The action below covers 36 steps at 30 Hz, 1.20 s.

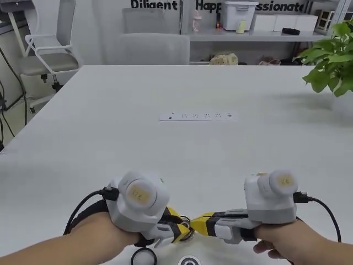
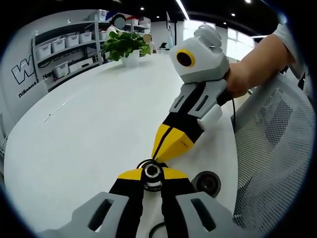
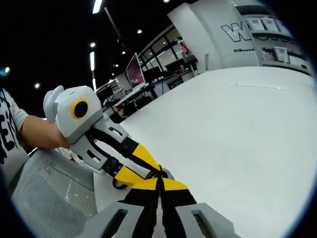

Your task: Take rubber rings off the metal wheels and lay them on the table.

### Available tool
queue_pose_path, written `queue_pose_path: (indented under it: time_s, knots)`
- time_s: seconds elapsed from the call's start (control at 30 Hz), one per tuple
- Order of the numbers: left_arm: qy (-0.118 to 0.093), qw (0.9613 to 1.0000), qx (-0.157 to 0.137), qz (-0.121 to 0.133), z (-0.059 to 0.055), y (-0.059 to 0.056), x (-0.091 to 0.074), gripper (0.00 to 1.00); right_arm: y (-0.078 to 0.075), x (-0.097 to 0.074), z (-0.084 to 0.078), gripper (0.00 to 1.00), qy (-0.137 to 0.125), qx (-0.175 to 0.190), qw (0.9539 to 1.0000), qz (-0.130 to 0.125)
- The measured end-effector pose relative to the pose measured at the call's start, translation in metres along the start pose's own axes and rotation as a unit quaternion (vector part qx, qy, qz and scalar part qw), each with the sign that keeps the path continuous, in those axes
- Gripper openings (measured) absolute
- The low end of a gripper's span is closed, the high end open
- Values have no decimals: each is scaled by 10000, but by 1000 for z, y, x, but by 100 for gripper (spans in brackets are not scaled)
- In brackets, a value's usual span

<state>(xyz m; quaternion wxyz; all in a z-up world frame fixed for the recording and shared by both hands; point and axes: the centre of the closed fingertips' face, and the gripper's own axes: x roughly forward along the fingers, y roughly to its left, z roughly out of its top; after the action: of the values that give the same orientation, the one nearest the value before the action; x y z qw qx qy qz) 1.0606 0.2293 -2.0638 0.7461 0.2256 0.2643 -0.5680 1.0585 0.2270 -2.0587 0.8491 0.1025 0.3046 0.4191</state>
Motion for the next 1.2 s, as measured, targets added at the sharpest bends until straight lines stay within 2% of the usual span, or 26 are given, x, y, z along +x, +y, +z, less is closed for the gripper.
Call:
queue_pose_path:
  time_s: [0.37, 0.43, 0.47, 0.53, 0.6, 0.73, 1.0, 1.2]
  knots:
    - [-9, 10000, 77, -40, 1, 0, 0, 7, 1, -1, 2, 0, -23, 31, 10000, 21]
    - [9, 9996, 272, 85, 2, 3, 0, 10, 1, -2, 2, 0, -31, 34, 10000, 30]
    - [30, 9996, 290, 2, 2, 0, 0, 10, 1, -1, 3, 0, -36, 54, 10000, 43]
    - [24, 9995, 305, -2, 3, 1, 0, 11, 1, -2, 3, 0, -34, 48, 10000, 42]
    - [29, 9995, 265, -141, 3, -3, -1, 15, 2, -2, 3, 0, -44, 71, 9999, 61]
    - [84, 9995, 258, -135, 1, -3, -4, 18, 2, -2, 4, 0, -61, 106, 9999, 89]
    - [48, 9996, 198, -215, 2, -3, -14, 20, 3, -3, 6, 0, -97, 224, 9996, 130]
    - [-20, 9998, 116, -173, 5, 0, -25, 26, 3, -5, 9, 0, -159, 267, 9994, 148]
